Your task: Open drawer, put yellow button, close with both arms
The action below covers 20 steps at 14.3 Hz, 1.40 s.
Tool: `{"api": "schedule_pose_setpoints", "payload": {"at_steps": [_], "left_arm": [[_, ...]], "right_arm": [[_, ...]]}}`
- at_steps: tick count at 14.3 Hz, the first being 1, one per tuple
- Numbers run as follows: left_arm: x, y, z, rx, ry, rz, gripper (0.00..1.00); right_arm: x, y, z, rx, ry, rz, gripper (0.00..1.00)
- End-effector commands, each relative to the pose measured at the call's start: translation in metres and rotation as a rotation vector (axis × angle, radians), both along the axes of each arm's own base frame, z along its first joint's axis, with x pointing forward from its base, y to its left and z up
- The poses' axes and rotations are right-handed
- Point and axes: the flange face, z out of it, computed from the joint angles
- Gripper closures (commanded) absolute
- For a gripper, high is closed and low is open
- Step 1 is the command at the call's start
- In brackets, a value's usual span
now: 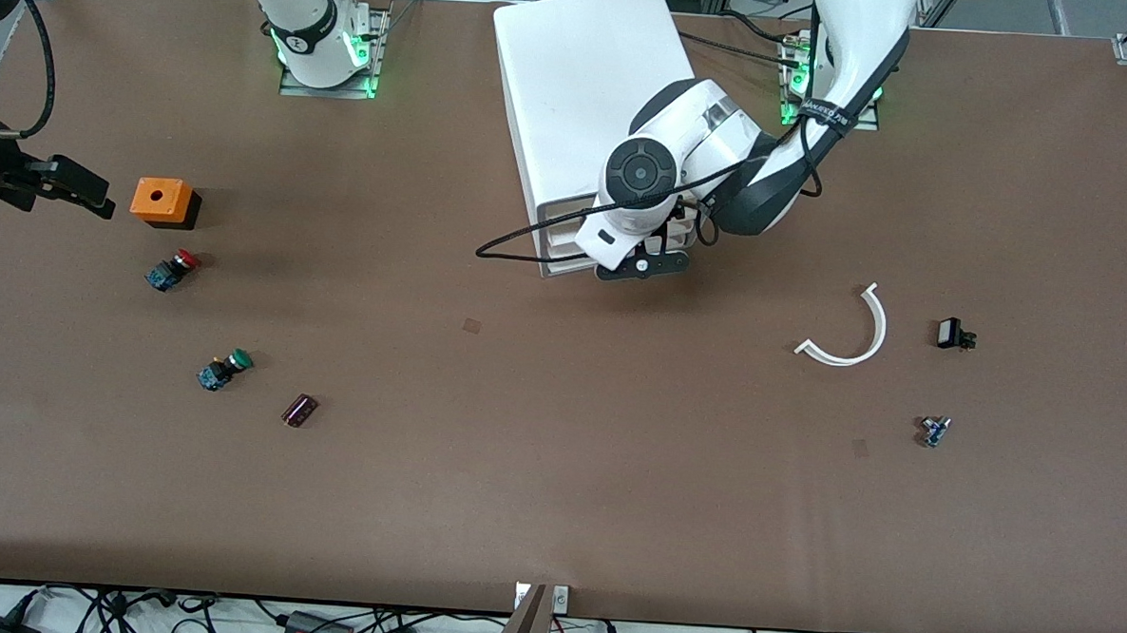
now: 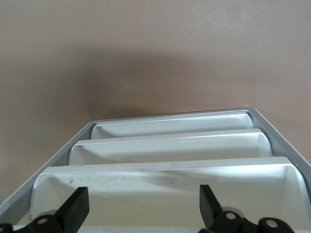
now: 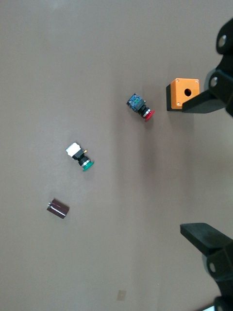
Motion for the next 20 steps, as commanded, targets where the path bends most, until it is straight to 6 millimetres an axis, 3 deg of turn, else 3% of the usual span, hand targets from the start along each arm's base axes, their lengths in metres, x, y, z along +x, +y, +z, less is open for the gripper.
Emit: {"api": "schedule_pose_setpoints", "payload": {"at_steps": [1, 5, 9, 12, 15, 18, 20], "left_arm": [[-0.008, -0.001, 0.005, 0.016, -0.007, -0.01, 0.0], [-0.014, -0.008, 0.004, 0.017, -0.005, -0.024, 0.0], [0.008, 0.005, 0.023, 0.002, -0.05, -0.007, 0.0], [0.052, 0.046, 0.053, 0.023, -0.11, 0.029, 0.0], [0.082, 0.082, 0.083, 0.05, -0.164, -0.069, 0.0], [0.12, 0.147, 0.119, 0.026, -0.168, -0.114, 0.0], [0.133, 0.189, 0.139, 0.017, -0.166, -0.129, 0.0]], "right_arm": [[-0.007, -0.001, 0.003, -0.007, 0.011, 0.021, 0.0], [-0.008, 0.0, 0.006, -0.008, 0.009, 0.023, 0.0], [-0.007, -0.001, 0.005, 0.0, 0.003, 0.016, 0.0], [-0.006, -0.001, 0.005, -0.005, -0.008, 0.02, 0.0], [-0.004, -0.001, 0.004, -0.011, -0.024, 0.025, 0.0], [-0.001, -0.001, 0.004, -0.008, -0.023, 0.036, 0.0], [-0.001, -0.002, 0.006, -0.005, -0.026, 0.034, 0.0]]}}
